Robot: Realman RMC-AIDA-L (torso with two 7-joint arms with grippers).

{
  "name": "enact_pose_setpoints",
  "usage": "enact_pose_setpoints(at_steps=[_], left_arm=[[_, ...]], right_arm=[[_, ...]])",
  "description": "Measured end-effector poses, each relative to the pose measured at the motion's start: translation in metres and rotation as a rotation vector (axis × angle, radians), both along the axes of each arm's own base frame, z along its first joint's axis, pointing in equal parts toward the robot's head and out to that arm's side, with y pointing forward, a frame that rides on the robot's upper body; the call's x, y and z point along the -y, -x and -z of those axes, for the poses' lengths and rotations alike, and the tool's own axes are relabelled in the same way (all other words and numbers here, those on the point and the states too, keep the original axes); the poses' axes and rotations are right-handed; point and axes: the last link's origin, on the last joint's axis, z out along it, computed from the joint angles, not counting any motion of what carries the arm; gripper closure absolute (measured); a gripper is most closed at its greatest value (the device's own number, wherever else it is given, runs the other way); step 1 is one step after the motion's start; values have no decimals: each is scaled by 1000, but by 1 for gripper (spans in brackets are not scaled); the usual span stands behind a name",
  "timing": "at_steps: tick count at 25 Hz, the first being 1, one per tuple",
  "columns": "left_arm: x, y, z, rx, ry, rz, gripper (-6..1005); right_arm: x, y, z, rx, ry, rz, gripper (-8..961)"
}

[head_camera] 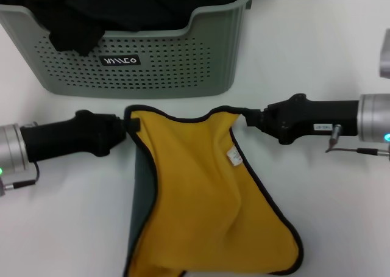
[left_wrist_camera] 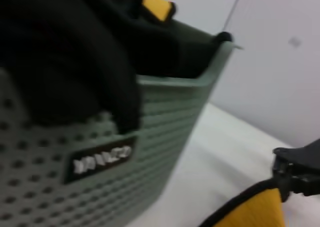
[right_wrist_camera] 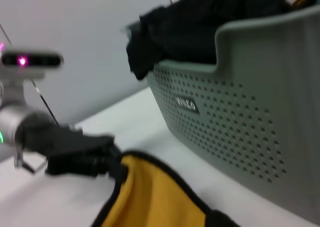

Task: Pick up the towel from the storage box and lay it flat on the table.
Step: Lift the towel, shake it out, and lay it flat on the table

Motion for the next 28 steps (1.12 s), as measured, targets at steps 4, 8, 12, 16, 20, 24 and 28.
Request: enact_pose_setpoints(at_steps=[4, 8, 12, 16, 20, 24, 28], left_arm=[[-8, 4, -7, -63, -38, 5, 980], [-14, 4, -14, -107, -66, 26, 980], [-22, 7, -15, -159, -90, 18, 980], [-29, 2, -13, -193, -97, 42, 980], [-35, -7, -11, -192, -105, 68, 979], [-41, -9, -12, -204, -128, 65, 979], [-35, -9, -11, -177, -104, 66, 979]], right_arm=[[-7, 3, 5, 26, -40, 8, 864], [-14, 2, 4, 38, -78, 24, 863], [-21, -2, 0, 61, -126, 48, 861], [-27, -7, -2, 83, -167, 68, 859], [-32, -8, -1, 117, -200, 75, 858], [-37, -3, 2, 139, -211, 56, 856], [-32, 5, 4, 134, -176, 10, 855]])
